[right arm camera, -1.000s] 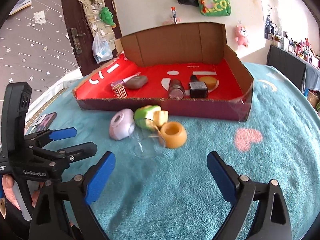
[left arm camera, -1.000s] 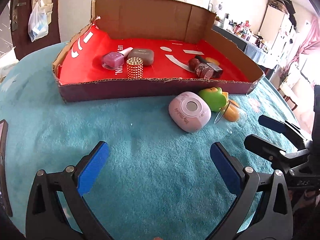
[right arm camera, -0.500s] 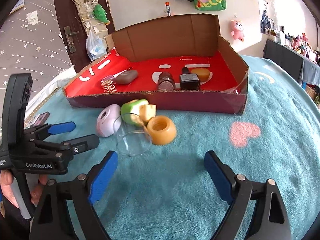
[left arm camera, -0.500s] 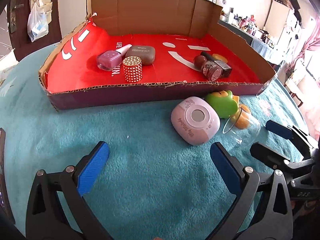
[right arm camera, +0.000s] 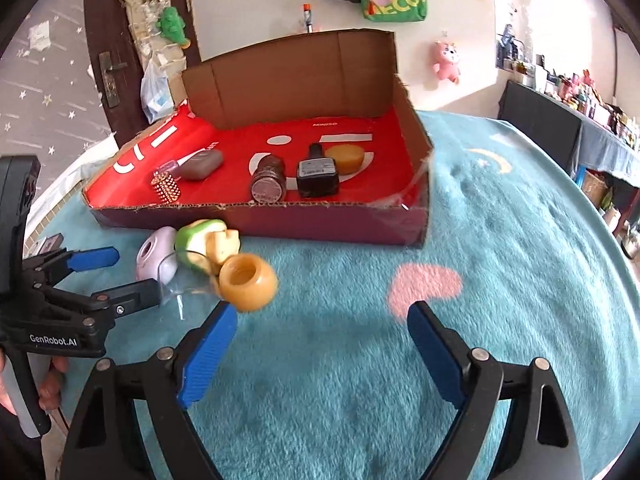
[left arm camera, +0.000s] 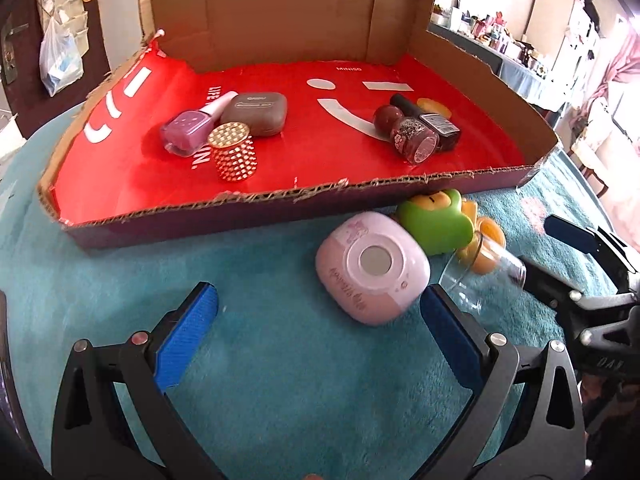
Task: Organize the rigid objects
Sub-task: 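Withdraw both open tools from the box toward the items on the blanket, then grasp the pink round case with the left tool while the right tool grasps the orange ring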
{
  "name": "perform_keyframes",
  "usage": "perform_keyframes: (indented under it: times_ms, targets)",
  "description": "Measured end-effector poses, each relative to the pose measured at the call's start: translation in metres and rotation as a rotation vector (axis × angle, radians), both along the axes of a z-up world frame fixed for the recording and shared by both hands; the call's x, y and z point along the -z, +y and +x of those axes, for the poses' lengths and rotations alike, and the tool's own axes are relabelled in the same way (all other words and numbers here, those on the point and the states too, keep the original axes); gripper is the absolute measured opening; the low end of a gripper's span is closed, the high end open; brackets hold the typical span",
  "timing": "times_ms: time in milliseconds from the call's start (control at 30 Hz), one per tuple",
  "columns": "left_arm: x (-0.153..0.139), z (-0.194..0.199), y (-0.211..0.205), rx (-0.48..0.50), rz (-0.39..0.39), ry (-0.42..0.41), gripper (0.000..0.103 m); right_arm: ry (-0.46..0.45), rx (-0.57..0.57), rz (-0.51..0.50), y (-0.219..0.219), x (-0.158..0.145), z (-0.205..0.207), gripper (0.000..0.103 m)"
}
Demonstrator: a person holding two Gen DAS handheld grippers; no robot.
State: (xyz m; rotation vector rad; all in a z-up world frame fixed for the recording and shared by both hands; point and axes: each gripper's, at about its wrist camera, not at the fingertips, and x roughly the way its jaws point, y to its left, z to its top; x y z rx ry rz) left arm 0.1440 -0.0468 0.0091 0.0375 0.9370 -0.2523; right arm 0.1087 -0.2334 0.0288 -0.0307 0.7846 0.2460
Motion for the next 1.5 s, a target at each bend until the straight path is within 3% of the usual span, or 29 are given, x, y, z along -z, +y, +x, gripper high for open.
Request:
perform_keyframes:
  times_ms: [267, 867, 900, 1033, 1067, 1200, 1300, 1500]
  targets:
    - [-0.003, 0.013, 0.002, -0.014, 0.03, -0.02, 0.102, 0.018, -0.064, -0.099, 0.024, 0.0, 0.017, 0.082]
    - [0.0, 0.008, 0.026, -0.026, 0.035, -0.012, 0.101, 0.04, -0.14, -0.129, 0.038, 0.005, 0.025, 0.08]
    - [-0.001, 0.008, 0.023, -0.016, 0.038, -0.018, 0.1, 0.041, -0.144, -0.122, 0.039, 0.006, 0.026, 0.079]
    - [-0.002, 0.009, 0.012, 0.031, 0.061, -0.033, 0.077, 0.041, -0.167, -0.118, 0.043, 0.007, 0.028, 0.067]
    - [-0.001, 0.01, 0.01, 0.038, 0.069, -0.036, 0.076, 0.041, -0.169, -0.114, 0.043, 0.007, 0.028, 0.063]
    - [-0.004, 0.003, 0.005, 0.079, 0.069, -0.057, 0.055, 0.04, -0.158, -0.1, 0.039, 0.006, 0.026, 0.04]
    - [-0.004, -0.003, 0.002, 0.088, 0.094, -0.077, 0.055, 0.042, -0.142, -0.078, 0.036, 0.006, 0.025, 0.04]
    - [-0.011, -0.014, 0.009, 0.087, 0.065, -0.099, 0.054, 0.024, -0.111, -0.026, 0.028, -0.003, 0.017, 0.04]
